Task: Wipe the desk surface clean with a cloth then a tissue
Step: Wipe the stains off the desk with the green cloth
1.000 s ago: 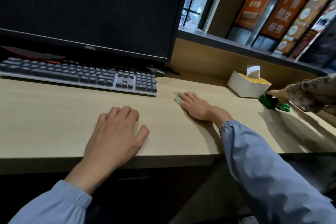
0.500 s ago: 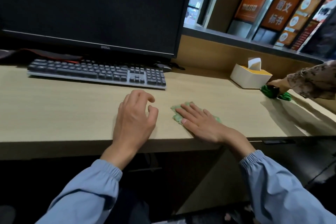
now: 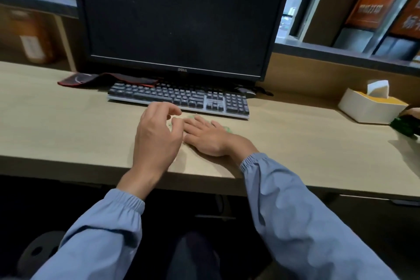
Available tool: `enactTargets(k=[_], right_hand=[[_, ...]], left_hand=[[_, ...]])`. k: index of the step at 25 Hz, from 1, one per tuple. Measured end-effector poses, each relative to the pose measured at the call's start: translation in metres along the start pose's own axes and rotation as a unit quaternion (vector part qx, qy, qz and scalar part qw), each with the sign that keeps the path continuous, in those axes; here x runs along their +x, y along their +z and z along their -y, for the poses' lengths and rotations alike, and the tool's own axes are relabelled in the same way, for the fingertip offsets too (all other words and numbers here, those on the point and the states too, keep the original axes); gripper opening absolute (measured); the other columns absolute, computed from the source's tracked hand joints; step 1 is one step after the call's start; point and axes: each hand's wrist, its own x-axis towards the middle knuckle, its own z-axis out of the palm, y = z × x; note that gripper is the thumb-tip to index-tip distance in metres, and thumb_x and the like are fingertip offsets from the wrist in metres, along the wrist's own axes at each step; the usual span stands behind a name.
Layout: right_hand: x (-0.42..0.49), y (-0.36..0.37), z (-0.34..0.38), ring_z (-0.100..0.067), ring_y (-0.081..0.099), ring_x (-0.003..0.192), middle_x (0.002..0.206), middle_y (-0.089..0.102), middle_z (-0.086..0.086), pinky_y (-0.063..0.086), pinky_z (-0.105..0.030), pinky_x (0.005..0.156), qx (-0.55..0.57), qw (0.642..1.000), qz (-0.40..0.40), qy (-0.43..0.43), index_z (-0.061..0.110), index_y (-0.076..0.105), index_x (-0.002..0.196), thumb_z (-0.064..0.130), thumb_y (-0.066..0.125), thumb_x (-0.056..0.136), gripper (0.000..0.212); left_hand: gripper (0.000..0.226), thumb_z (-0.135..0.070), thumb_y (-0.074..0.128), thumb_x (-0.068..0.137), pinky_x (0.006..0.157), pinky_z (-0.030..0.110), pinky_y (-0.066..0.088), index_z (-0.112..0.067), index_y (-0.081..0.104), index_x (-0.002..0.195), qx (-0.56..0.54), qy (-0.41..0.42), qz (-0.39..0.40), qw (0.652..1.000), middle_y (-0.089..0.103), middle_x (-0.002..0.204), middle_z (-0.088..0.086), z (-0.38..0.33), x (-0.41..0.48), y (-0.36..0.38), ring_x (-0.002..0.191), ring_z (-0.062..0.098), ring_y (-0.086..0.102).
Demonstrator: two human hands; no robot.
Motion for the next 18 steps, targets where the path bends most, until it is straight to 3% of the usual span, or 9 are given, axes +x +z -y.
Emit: enactTargets(k=[7, 11, 18], right_hand=[[-0.071, -0.005, -0.106, -0.010, -0.013, 0.153, 0.168, -0.007, 0.015, -0.001, -0.049, 0.124, 0.009, 0.994, -0.012, 0.104, 0.047, 0.000, 0.158, 0.065, 0.010, 0.102, 0.060], [-0.095, -0.003, -0.134, -0.010, -0.018, 0.152, 0.168, -0.011, 0.013, -0.002, -0.050, 0.124, 0.003, 0.988, -0.007, 0.154, 0.046, -0.005, 0.157, 0.055, 0.010, 0.106, 0.054], [-0.039, 0.006, -0.042, -0.002, -0.025, 0.148, 0.164, -0.018, 0.022, -0.010, -0.042, 0.123, -0.016, 0.999, -0.012, 0.033, 0.049, -0.008, 0.156, 0.057, 0.007, 0.105, 0.054]], left_hand=[[0.012, -0.008, 0.062, 0.093, 0.089, 0.047, 0.051, -0.015, 0.065, 0.102, 0.100, 0.053, 0.016, 0.993, 0.062, 0.101, -0.003, 0.040, -0.009, -0.033, 0.095, 0.019, 0.057], [0.016, -0.017, 0.056, 0.093, 0.090, 0.050, 0.052, -0.013, 0.066, 0.105, 0.123, 0.065, 0.011, 0.990, 0.064, 0.103, 0.000, 0.072, -0.010, -0.055, 0.096, 0.022, 0.060], [0.014, -0.019, 0.057, 0.095, 0.086, 0.045, 0.049, -0.013, 0.065, 0.106, 0.151, 0.065, -0.014, 0.986, 0.065, 0.102, 0.001, 0.098, -0.001, -0.076, 0.095, 0.023, 0.060]])
